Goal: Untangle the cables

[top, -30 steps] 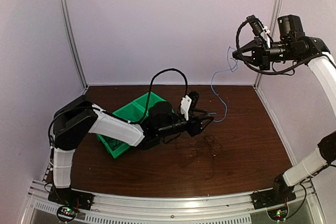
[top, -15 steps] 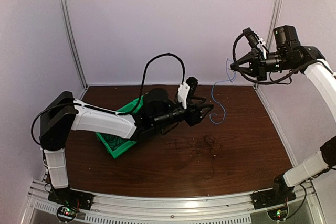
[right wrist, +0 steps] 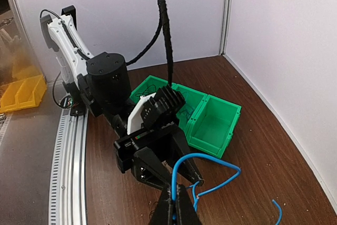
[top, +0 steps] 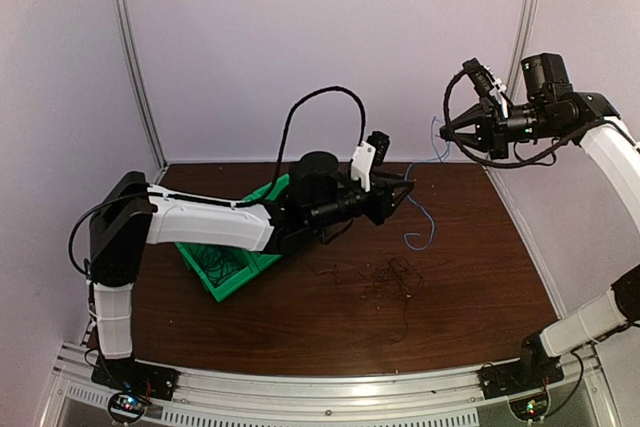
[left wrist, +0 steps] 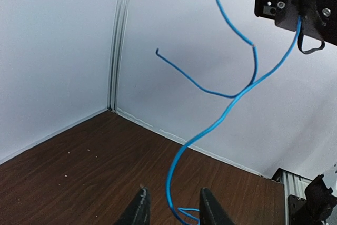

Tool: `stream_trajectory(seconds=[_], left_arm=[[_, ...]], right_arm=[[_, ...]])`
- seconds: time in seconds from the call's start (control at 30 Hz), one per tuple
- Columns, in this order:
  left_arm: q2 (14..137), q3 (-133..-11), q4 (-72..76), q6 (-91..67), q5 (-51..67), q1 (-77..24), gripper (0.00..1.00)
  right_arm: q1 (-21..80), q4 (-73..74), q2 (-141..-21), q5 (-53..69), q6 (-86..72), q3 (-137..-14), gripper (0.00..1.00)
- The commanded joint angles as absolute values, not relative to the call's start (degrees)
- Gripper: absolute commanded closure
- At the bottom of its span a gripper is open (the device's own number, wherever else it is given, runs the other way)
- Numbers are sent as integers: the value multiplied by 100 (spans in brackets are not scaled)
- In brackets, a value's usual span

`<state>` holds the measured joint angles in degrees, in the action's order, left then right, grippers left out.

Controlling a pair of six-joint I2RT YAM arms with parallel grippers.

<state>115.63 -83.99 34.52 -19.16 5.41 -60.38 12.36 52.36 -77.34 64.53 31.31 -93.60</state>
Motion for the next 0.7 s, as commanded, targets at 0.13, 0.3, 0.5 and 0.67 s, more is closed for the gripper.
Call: stream_trajectory(seconds=[0.13, 0.3, 0.5, 0.67], left_arm=[[11682, -8622, 3444, -1791, 909, -6048, 86], [11680, -8597, 3471, -1747, 912, -6041, 94], [11610, -8515, 3498, -1739, 904, -6044, 100], [11302, -8370, 3359, -1623, 628, -6027, 100]], right_arm=[[1283, 4968, -7550, 6538, 3005, -9037, 98], [1307, 4817, -7541, 6599, 2875, -8920, 98], [1318, 4714, -7543, 6599, 2796, -8832, 98], [1314, 4473, -7549, 6495, 2554, -8599, 72]])
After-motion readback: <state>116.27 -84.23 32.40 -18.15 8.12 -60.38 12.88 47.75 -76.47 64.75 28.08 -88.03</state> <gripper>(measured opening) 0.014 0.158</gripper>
